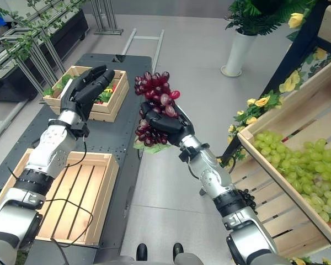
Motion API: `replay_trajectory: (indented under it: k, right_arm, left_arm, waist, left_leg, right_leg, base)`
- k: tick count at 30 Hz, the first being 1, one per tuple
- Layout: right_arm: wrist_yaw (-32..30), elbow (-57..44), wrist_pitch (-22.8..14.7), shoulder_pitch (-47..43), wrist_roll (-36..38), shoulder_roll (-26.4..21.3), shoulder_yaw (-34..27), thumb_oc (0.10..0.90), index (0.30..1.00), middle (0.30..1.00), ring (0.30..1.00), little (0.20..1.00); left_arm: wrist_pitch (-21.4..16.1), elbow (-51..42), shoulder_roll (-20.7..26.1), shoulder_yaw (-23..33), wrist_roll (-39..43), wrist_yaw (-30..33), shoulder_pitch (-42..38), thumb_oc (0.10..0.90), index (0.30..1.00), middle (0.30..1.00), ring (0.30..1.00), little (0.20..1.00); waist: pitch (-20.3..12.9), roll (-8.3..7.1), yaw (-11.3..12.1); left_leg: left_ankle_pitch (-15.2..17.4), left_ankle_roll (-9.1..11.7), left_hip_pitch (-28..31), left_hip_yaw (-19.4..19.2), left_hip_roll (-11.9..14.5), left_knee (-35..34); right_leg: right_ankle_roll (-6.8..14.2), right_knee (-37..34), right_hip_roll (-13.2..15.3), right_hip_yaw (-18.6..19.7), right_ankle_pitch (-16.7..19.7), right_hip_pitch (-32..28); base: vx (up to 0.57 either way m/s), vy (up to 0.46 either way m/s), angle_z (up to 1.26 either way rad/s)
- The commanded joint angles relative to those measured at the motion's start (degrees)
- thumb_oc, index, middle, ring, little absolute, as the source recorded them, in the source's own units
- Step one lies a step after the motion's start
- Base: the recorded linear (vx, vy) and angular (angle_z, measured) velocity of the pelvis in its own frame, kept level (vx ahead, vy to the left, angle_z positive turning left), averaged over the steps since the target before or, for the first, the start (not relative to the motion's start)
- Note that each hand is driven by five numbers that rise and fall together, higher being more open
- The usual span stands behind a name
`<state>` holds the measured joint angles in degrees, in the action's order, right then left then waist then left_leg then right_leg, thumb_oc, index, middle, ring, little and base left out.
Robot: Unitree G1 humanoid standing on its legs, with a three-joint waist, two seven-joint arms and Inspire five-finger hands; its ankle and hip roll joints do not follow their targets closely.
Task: Pick up the fruits from the basket on one side to the basket on the other side
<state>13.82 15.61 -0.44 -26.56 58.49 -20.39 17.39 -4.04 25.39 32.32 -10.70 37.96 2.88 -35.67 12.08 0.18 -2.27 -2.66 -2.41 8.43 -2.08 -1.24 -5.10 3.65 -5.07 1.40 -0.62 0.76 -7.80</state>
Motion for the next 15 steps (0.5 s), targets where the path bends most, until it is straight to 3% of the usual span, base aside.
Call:
replay_trajectory:
  k: [1,7,15]
  right_arm:
    - [2.2,-0.5,-6.9,0.1,-3.4,0.6,-4.6,0.4,0.3,0.3,0.3,0.3]
    - [2.7,1.8,-4.9,4.9,-6.9,-2.1,-6.0,0.4,0.3,0.3,0.3,0.3]
    - [4.8,1.4,-5.1,12.4,-10.3,-2.2,-7.0,0.4,0.3,0.3,0.3,0.3]
  left_arm:
    - [-8.8,3.9,-1.0,3.4,-1.1,-0.3,-1.6,0.8,0.9,0.9,0.9,0.9]
    - [-8.6,3.3,-1.1,4.8,-3.8,-0.2,2.3,0.8,0.9,0.9,0.9,0.9]
    - [-9.9,1.9,-3.9,4.0,-9.6,0.4,9.3,0.8,0.9,0.9,0.9,0.9]
  waist:
    - [-10.1,0.4,-0.8]
    - [-9.4,0.14,-1.7]
    - [-8.0,-0.35,-2.7]
  left_leg:
    - [5.9,1.6,-0.5,0.1,-1.4,0.1]
    - [6.1,1.5,-0.2,-0.7,-1.3,0.1]
    - [6.3,1.2,-0.1,-1.7,-1.2,0.1]
  right_leg:
    - [-1.0,0.1,-1.3,-2.2,-1.1,0.7]
    - [-0.9,0.1,-1.5,-1.5,-0.9,0.7]
    - [-0.7,0.1,-1.7,-0.5,-0.4,0.9]
  base:
    - [0.03,0.013,-0.08]
    - [0.03,0.013,-0.04]
    - [0.02,0.001,-0.1]
